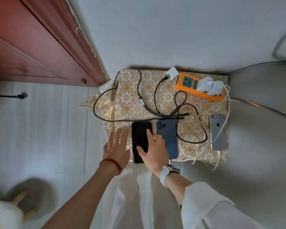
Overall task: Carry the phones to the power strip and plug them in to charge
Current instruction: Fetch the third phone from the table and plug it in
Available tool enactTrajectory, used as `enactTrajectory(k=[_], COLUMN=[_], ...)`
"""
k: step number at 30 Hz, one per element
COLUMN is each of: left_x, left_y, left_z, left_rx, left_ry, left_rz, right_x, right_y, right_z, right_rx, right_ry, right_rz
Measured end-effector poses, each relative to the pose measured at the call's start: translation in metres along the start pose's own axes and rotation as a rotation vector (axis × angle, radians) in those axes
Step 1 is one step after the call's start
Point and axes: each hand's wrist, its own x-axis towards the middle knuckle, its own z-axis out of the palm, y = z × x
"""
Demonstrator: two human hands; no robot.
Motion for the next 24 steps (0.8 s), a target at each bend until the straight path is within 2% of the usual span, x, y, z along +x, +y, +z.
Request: enactTrajectory(k=[4, 6, 12, 15, 20, 24], left_x=[0.005, 0.009, 0.023, 0.028, 0.043, 0.056], left_y=[0.022, 0.034, 0.054, 0.060, 0.081, 0.101], left_z=[0.001, -0.001, -0.001, -0.003, -0.020, -0.032], left_rx=[-0.121, -0.185, -0.261, -0.244, -0.273, -0.254], left_ry=[0.127, 0.161, 0.226, 0.311, 0.413, 0.394], left_rz=[-0.081, -0.144, -0.315, -0.329, -0.212, -0.073], right_x=[0.037, 0.067, 0.148, 0.172, 0.184, 0.179], right_y=[0.008, 0.011, 0.015, 0.011, 0.005, 0.012], right_z=[-0.046, -0.076, -0.139, -0.150, -0.163, -0.186], right_rx=[0.012, -0.080, -0.651, -0.762, -0.726, -0.269], right_ry=[0.271, 0.339, 0.196, 0.135, 0.193, 0.240], right_rz=[-0.211, -0.290, -0.477, -0.512, -0.671, -0.660])
